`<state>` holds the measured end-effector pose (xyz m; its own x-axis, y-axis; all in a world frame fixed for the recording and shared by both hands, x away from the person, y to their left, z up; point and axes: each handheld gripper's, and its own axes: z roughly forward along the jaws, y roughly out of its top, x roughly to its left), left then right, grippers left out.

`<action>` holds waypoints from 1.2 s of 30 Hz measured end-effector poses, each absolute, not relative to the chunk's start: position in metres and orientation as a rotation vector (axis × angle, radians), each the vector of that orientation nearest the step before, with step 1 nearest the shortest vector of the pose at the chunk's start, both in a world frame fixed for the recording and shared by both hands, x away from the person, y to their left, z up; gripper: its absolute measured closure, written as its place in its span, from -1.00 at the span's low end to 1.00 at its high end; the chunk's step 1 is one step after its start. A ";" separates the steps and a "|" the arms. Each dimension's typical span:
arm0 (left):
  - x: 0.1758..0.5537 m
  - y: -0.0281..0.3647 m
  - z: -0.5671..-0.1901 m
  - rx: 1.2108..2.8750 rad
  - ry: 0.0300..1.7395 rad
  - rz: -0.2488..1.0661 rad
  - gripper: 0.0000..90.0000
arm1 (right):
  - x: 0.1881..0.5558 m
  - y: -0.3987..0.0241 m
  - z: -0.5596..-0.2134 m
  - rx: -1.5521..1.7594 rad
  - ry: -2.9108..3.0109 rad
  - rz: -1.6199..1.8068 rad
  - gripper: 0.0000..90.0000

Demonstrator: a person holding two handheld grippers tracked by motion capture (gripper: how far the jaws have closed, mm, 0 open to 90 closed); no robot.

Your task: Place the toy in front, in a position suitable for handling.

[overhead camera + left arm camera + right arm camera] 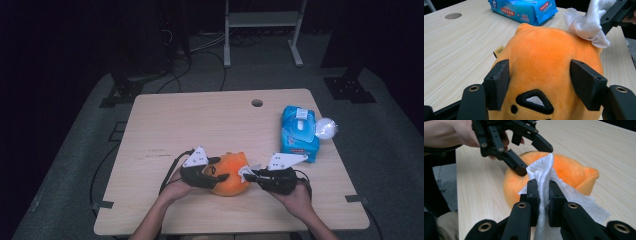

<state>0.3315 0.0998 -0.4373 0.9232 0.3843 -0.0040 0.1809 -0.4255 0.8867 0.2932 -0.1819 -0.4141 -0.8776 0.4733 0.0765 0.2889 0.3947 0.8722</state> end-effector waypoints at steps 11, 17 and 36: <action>0.336 0.100 -0.438 2.003 0.500 0.247 -0.24 | 0.293 -0.184 -0.412 0.685 2.470 1.477 0.81; 0.334 0.098 -0.439 2.004 0.476 0.237 -0.25 | 0.288 -0.183 -0.411 0.672 2.470 1.480 0.81; 0.325 0.088 -0.438 2.042 0.401 0.236 -0.27 | 0.306 -0.194 -0.424 0.792 2.468 1.481 0.81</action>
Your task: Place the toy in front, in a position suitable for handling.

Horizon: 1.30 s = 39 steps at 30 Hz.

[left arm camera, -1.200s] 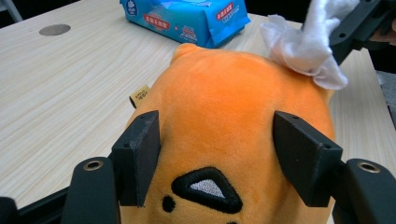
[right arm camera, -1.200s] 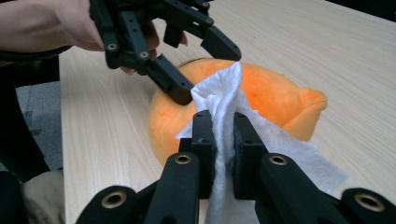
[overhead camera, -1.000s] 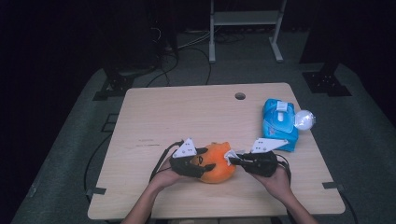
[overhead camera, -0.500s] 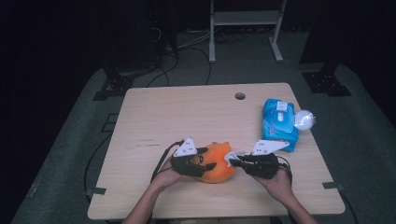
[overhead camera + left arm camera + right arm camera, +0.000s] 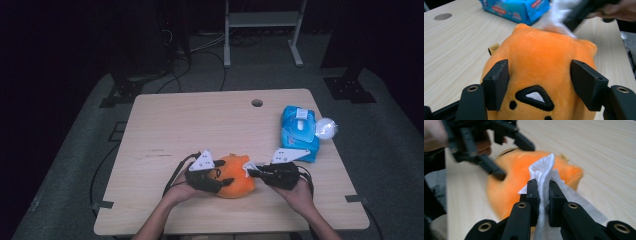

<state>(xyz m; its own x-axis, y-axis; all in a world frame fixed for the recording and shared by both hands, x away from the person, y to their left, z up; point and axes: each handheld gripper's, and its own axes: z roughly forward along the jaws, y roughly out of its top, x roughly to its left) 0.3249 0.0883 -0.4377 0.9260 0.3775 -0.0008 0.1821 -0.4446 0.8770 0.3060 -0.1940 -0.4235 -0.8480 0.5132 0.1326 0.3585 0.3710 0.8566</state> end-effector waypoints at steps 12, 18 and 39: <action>0.317 0.084 -0.438 2.075 0.279 0.209 -0.28 | 0.312 -0.189 -0.419 0.775 2.444 1.507 0.81; 0.316 0.082 -0.438 2.067 0.265 0.199 -0.29 | 0.316 -0.196 -0.423 0.813 2.444 1.502 0.81; 0.315 0.084 -0.428 2.035 0.258 0.167 -0.44 | 0.301 -0.175 -0.415 0.676 2.472 1.501 0.81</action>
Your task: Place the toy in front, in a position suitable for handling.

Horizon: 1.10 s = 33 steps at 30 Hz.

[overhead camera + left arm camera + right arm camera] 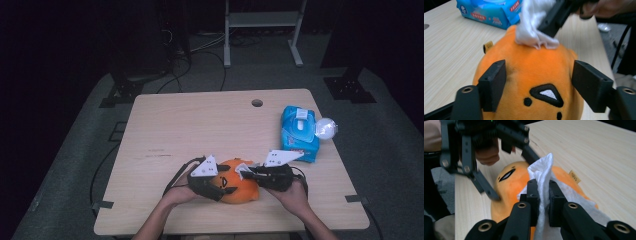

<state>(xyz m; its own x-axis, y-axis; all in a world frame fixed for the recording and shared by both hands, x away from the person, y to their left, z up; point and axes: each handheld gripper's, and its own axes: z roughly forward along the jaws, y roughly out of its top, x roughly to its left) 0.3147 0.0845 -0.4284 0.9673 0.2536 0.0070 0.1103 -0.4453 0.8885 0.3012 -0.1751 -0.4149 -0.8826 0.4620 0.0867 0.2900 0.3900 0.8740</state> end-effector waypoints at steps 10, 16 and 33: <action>0.320 0.084 -0.432 2.051 0.382 0.168 -0.48 | 0.298 -0.177 -0.416 0.642 2.497 1.506 0.81; 0.317 0.082 -0.432 2.058 0.373 0.180 -0.45 | 0.304 -0.191 -0.418 0.705 2.473 1.472 0.81; 0.317 0.081 -0.429 2.075 0.369 0.152 -0.77 | 0.287 -0.168 -0.414 0.543 2.519 1.475 0.80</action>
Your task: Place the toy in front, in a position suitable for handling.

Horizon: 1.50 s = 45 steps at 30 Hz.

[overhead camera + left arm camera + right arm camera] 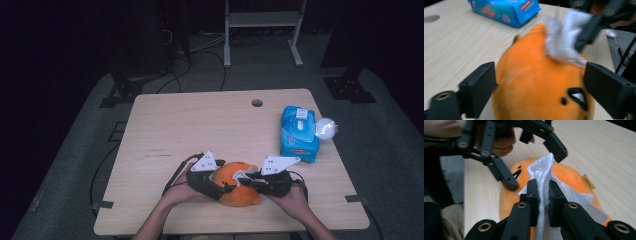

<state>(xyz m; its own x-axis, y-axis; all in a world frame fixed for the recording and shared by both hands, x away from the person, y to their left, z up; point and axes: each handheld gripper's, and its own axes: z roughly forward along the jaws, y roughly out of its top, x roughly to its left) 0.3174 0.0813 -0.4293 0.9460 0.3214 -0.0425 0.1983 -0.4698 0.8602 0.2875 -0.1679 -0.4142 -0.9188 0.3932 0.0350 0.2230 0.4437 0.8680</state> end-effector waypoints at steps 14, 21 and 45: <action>0.315 0.080 -0.433 2.087 0.371 0.171 -0.48 | 0.304 -0.187 -0.415 0.693 2.476 1.471 0.81; 0.309 0.072 -0.429 2.106 0.328 0.207 -0.48 | 0.296 -0.174 -0.410 0.657 2.462 1.501 0.80; 0.313 0.077 -0.425 2.086 0.374 0.118 -0.70 | 0.290 -0.166 -0.410 0.540 2.524 1.486 0.81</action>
<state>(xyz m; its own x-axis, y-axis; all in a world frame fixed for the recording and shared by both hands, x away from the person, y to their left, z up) 0.3134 0.0773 -0.4249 0.9480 0.3111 -0.0668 0.2165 -0.4768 0.8520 0.2896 -0.1659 -0.4101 -0.9215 0.3862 0.0418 0.2239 0.4401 0.8696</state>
